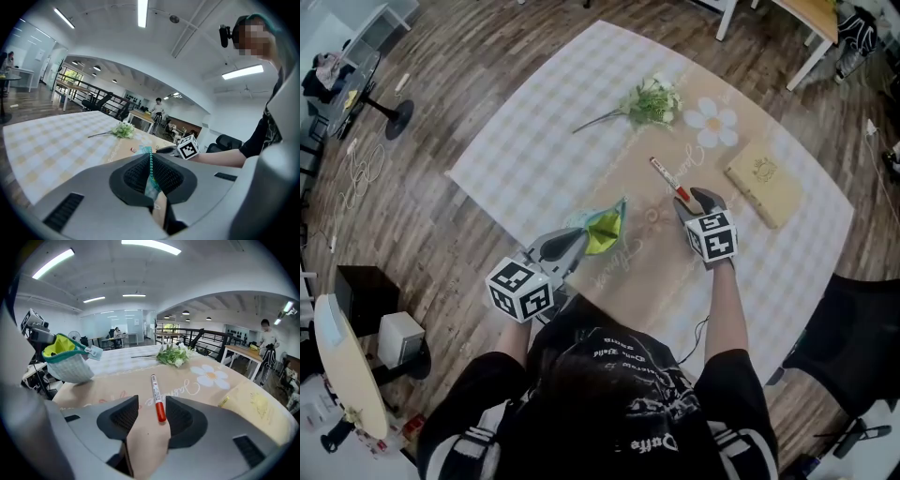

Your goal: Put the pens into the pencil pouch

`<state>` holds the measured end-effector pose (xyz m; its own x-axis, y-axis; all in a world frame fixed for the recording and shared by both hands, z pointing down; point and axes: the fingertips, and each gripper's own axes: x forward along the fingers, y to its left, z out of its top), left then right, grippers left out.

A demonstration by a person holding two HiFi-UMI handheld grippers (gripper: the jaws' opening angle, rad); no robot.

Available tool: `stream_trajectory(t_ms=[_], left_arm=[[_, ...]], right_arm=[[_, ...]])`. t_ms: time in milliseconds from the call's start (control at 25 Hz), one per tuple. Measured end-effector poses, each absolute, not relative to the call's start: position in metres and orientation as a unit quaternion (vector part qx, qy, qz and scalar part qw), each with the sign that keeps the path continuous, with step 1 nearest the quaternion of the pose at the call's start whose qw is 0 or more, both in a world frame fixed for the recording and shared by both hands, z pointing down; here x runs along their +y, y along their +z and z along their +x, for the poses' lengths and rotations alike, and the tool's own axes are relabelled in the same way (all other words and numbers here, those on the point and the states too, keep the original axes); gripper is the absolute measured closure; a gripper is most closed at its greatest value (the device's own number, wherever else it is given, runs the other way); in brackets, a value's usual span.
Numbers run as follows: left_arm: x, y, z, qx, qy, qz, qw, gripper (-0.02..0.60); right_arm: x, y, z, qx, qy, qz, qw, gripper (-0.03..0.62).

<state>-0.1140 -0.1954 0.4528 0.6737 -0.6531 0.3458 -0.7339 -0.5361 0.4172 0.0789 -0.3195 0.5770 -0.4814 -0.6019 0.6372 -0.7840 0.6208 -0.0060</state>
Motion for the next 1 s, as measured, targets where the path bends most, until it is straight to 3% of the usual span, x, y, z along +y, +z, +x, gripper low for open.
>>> stream_trajectory(t_ms=[560, 680, 1000], left_arm=[[-0.207, 0.454, -0.124, -0.428, 0.054, 0.853, 0.294, 0.549], [-0.206, 0.455, -0.122, -0.429, 0.056, 0.852, 0.294, 0.549], [-0.205, 0.453, -0.119, -0.431, 0.057, 0.853, 0.288, 0.549]], right_arm=[[-0.340, 0.631, 0.086, -0.836, 0.198, 0.366, 0.358, 0.414], [-0.342, 0.630, 0.091, -0.834, 0.194, 0.377, 0.354, 0.516], [-0.341, 0.628, 0.093, -0.833, 0.186, 0.383, 0.353, 0.526]])
